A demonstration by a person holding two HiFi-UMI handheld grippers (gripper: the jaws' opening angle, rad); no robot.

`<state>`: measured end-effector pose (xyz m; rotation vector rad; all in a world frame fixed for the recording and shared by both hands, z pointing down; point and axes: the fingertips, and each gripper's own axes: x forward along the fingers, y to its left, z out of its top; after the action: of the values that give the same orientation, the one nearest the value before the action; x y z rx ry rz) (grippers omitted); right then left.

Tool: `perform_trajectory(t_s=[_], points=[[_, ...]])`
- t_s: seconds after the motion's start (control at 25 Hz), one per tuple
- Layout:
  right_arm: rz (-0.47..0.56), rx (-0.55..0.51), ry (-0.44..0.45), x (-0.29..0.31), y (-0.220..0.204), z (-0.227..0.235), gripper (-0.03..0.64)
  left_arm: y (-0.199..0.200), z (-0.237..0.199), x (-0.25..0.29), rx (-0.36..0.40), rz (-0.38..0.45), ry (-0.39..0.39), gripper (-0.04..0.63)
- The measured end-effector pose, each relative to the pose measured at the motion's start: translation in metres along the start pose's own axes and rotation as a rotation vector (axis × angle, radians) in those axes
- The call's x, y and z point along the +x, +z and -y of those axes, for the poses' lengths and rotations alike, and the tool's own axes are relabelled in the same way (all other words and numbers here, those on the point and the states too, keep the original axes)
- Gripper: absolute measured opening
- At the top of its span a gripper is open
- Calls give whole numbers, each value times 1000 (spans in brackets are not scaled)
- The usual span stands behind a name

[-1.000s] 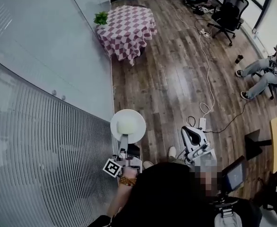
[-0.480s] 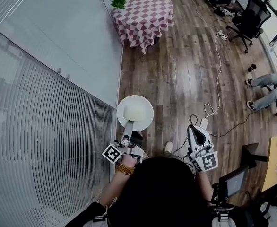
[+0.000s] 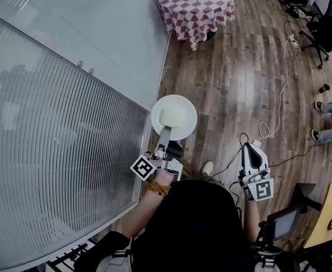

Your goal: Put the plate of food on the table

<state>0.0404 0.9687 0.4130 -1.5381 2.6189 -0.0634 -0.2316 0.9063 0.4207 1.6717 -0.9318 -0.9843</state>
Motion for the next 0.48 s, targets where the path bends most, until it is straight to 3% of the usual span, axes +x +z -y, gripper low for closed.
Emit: perform_trajectory(t_s=[0.16,0.32,0.48], points=[[-15,13,-4,36,-4,31,12,6,-19,33,-7,-6,54,20],[-21,8,1,31,-9,35,12,-1,-24,32,-2,-5,54,20],[-30,-7,-13,72,-14,53,12,12,-49,73,-40,-12,74,20]])
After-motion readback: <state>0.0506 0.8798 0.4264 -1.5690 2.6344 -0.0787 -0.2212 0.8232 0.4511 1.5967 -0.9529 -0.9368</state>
